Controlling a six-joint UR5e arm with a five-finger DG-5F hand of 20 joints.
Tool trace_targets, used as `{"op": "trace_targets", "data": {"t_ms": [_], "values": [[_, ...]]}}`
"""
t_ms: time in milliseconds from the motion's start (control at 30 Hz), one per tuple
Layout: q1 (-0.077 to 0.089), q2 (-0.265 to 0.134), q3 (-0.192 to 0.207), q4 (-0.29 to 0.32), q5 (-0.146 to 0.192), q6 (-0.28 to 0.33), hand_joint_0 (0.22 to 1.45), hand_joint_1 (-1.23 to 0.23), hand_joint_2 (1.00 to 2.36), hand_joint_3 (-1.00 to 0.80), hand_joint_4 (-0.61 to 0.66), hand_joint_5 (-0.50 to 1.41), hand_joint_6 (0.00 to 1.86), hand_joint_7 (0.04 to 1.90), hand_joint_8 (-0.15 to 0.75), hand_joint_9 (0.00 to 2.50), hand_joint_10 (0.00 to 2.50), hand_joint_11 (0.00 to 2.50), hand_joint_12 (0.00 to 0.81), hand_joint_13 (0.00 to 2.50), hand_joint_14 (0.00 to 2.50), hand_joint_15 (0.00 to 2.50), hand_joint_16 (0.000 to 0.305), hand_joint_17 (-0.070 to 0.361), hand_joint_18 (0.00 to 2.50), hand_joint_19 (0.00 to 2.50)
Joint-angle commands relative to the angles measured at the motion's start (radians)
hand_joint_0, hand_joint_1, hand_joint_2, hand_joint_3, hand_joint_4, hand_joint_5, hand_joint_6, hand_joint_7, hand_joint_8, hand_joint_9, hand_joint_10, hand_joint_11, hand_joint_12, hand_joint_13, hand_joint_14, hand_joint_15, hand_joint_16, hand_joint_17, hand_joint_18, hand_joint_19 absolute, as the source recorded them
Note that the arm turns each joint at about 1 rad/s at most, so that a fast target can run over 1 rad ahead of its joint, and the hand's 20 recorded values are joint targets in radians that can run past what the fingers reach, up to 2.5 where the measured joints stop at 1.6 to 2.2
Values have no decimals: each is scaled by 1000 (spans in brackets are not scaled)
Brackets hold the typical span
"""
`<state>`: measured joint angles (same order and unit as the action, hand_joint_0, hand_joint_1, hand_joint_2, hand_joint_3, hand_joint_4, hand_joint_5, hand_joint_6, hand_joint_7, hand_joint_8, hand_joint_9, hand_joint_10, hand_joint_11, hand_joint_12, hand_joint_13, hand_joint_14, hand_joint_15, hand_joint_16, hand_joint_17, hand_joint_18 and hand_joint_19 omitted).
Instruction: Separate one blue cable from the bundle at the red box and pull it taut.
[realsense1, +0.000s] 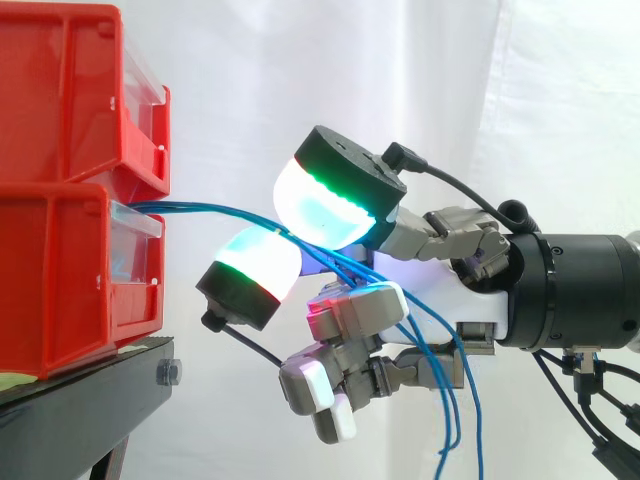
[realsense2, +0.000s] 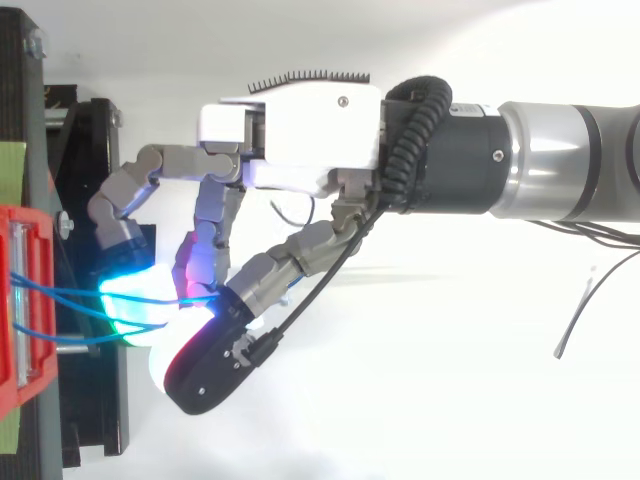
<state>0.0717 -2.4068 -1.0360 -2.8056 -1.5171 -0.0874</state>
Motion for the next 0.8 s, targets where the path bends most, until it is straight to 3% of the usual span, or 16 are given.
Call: {"op": "trace_targets", "data": {"t_ms": [0, 300, 600, 767], "values": [[-1, 0, -1, 0, 0, 0, 594, -964, 1000, -500, 30, -126, 910, 1238, 303, 1473, 31, 1275, 341, 1170, 29, 705, 49, 111, 972, 785], [-7, 0, 4, -2, -9, 5, 469, -832, 1000, -500, 55, -121, 902, 1186, 333, 1498, 28, 1248, 376, 1197, 25, 705, 57, 129, 1031, 778], [-3, 0, 4, -9, -8, 6, 591, -674, 1000, -500, 39, -124, 881, 1180, 295, 1484, 33, 1249, 352, 1178, 29, 721, 50, 113, 985, 833], [-3, 0, 11, -14, -6, 9, 614, -700, 1003, -458, 13, -124, 874, 1176, 294, 1480, 32, 1245, 356, 1184, 29, 724, 50, 113, 983, 853]]}}
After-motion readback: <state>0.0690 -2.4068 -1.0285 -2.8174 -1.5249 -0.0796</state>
